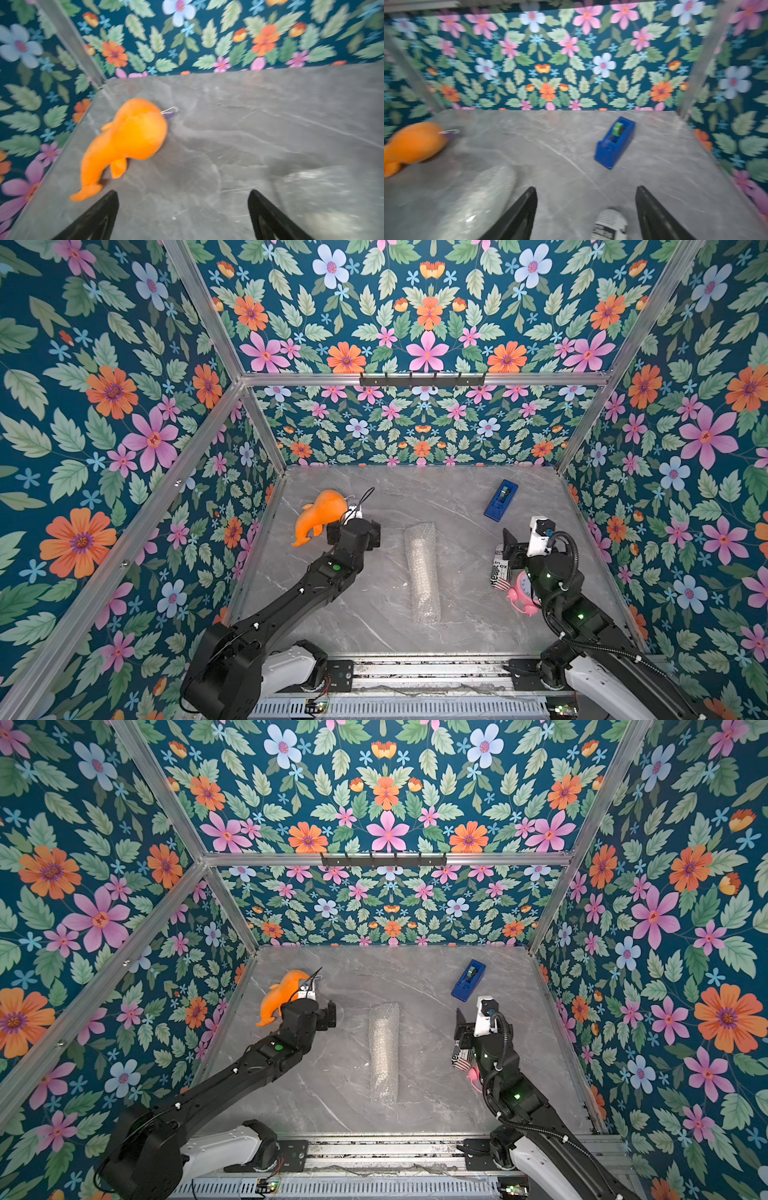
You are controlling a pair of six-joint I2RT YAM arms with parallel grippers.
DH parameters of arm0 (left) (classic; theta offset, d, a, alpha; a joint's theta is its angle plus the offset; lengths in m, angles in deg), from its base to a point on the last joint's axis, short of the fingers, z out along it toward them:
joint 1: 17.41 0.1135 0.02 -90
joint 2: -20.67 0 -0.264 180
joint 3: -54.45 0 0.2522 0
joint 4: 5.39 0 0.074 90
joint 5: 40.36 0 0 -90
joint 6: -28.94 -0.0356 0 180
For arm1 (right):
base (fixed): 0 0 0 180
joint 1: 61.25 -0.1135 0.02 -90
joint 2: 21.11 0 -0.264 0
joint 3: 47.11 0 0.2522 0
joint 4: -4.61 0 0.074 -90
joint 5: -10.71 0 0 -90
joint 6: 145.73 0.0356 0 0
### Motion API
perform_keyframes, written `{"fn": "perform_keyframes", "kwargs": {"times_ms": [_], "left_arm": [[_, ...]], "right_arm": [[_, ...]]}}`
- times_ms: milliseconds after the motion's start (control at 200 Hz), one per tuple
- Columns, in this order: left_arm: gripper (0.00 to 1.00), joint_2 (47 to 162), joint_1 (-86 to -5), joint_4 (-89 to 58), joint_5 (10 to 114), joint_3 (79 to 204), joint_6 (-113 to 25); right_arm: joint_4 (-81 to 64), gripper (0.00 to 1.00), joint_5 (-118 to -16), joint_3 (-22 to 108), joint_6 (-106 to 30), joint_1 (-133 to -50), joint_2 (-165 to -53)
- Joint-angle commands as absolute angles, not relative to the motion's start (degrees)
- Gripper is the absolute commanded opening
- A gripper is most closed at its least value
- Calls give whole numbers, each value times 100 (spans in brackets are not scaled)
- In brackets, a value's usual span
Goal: Wrap vases in bubble wrap
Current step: Reset both arms
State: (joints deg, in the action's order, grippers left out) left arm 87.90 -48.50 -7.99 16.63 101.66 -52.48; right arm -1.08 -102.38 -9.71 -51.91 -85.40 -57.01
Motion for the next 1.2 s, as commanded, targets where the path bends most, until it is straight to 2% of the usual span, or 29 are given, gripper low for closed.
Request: {"fn": "perform_keyframes", "kwargs": {"times_ms": [0, 105, 255, 395, 455, 580, 690, 845, 890, 945, 1050, 1065, 1080, 1195], "left_arm": [[99, 8719, -4407, 1361, 1094, 9440, -5838], [99, 8578, -3827, 2254, 1776, 8712, -6097], [99, 8822, -3158, 2438, 2082, 8402, -6172], [99, 9494, -2532, 3703, 2840, 8009, -6194], [99, 9524, -2437, 3595, 3204, 8080, -6157], [99, 9880, -2111, 4843, 4043, 7807, -5963], [99, 10275, -2037, 5036, 4374, 7959, -6185], [99, 11469, -1988, 6783, 4295, 7781, -6224], [99, 11240, -1989, 6090, 4233, 7910, -6141], [99, 11196, -1988, 5256, 3821, 8312, -6003], [100, 11234, -1987, 5184, 3490, 8381, -5867], [99, 11227, -1992, 5173, 3468, 8385, -5867], [99, 11239, -1988, 5204, 3460, 8378, -5875], [100, 11252, -1989, 5246, 3470, 8372, -5884]], "right_arm": [[387, 78, -10008, -1343, -5443, -7758, -5813], [1128, 79, -9585, -1755, -5408, -7091, -6326], [2190, 85, -9642, -2126, -5628, -6856, -7477], [2995, 86, -9346, -2082, -5609, -6696, -8451], [3115, 86, -9142, -1956, -5600, -6624, -8705], [3610, 87, -8802, -1814, -5501, -6382, -9231], [4231, 87, -8183, -1819, -5322, -6083, -9830], [4981, 88, -8123, -1822, -5374, -6089, -10476], [4488, 88, -8081, -1744, -5358, -6089, -10327], [4585, 88, -8248, -1705, -5320, -6086, -10438], [4195, 89, -8443, -1571, -5188, -6088, -10377], [4238, 97, -8448, -1580, -5185, -6081, -10392], [4303, 99, -8452, -1585, -5188, -6075, -10415], [4376, 100, -8453, -1604, -5213, -6080, -10433]]}}
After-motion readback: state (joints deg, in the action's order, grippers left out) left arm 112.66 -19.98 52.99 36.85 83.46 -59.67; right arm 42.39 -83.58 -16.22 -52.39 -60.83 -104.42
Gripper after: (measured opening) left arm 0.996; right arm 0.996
